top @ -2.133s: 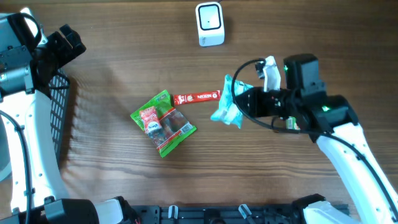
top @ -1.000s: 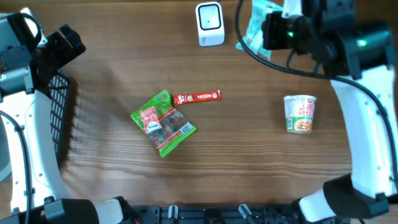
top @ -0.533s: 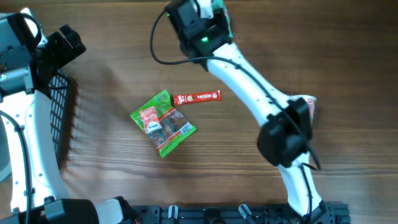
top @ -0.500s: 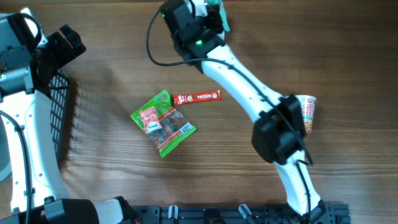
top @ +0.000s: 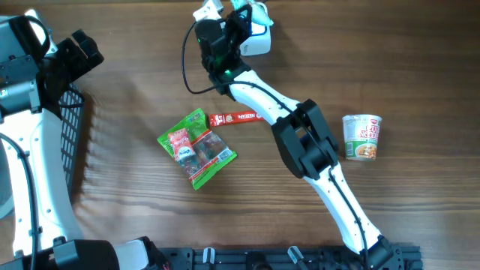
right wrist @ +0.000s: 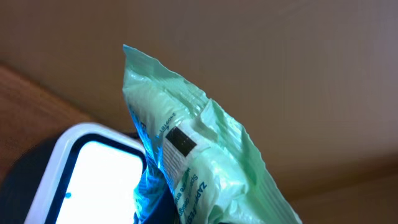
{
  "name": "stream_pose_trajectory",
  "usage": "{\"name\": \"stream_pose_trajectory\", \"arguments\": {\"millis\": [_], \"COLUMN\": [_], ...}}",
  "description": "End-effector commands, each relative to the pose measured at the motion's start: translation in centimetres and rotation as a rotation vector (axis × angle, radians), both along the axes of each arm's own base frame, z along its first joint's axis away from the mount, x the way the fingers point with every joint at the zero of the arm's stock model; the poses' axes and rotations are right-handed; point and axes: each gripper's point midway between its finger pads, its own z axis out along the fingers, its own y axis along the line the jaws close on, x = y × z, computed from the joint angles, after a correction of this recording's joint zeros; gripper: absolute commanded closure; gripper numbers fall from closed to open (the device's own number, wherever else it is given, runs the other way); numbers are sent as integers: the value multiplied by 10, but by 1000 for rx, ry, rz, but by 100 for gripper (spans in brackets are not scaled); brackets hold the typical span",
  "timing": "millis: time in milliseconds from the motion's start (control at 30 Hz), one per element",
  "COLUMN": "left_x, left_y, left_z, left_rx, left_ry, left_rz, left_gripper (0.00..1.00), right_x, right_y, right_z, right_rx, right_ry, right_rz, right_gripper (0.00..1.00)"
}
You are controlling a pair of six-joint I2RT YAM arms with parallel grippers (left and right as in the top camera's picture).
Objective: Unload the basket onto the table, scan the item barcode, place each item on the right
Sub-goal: 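Lift mint packet with right gripper and hold it under the scanner, then lower mint packet beside the cup noodles and release it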
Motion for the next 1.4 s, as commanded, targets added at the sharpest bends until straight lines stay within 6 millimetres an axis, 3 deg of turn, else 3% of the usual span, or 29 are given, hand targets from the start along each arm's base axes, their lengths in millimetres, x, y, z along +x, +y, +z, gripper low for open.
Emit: {"name": "stream_pose_trajectory", "arguments": {"millis": [0, 100, 267, 367, 433, 533, 667, 700, 767, 800, 900, 967, 1067, 1100, 1133, 1167, 1200, 1233, 1367], "left_x": [1, 1, 1, 1, 1, 1, 1, 1, 1, 1, 1, 1, 1, 1, 1, 1, 1, 1, 1], "left_y": [0, 0, 0, 0, 0, 0, 0, 0, 0, 0, 0, 0, 0, 0, 0, 0, 0, 0, 0], "left_z": [7, 7, 7, 7, 7, 7, 7, 7, 7, 7, 7, 7, 7, 7, 7, 7, 7, 7, 7], "left_rx": [-1, -1, -1, -1, -1, -1, -1, -1, -1, -1, -1, -1, -1, -1, -1, -1, -1, -1, -1], "left_ry": [-19, -19, -19, -19, -19, -19, -19, -19, -19, -19, -19, -19, -19, -19, -19, -19, -19, -19, -19], "left_rz": [-2, -2, -2, -2, -2, -2, -2, -2, -2, -2, -2, -2, -2, -2, -2, -2, -2, -2, -2], "left_gripper": [0, 0, 0, 0, 0, 0, 0, 0, 0, 0, 0, 0, 0, 0, 0, 0, 0, 0, 0], "right_x": [5, 3, -37, -75, -102, -146, -220, -235, -248, -255, -285, -300, -311, -311, -310, -307, -302, -298, -271], "right_y": [-7, -10, 8, -16, -31, -57, -70, -82, -105, -119, -140, -145, -171, -176, -175, -177, -178, -177, -170], "right_z": [18, 48, 116, 158, 161, 137, 54, 35, 6, -19, -73, -99, -127, -133, -135, -135, -131, -127, -103], "right_rx": [-48, -114, 25, 209, 328, 543, 887, 937, 926, 930, 901, 879, 780, 762, 764, 756, 746, 758, 778], "right_ry": [-15, -56, 9, 60, 132, 337, 987, 1099, 1175, 1205, 1292, 1327, 1277, 1259, 1255, 1240, 1219, 1206, 1134], "right_rz": [-14, -28, 54, 52, 43, -8, -57, -119, -232, -316, -457, -487, -572, -575, -570, -563, -560, -559, -514], "right_gripper": [96, 96, 96, 96, 96, 96, 96, 96, 96, 96, 96, 96, 96, 79, 50, 40, 25, 17, 13]}}
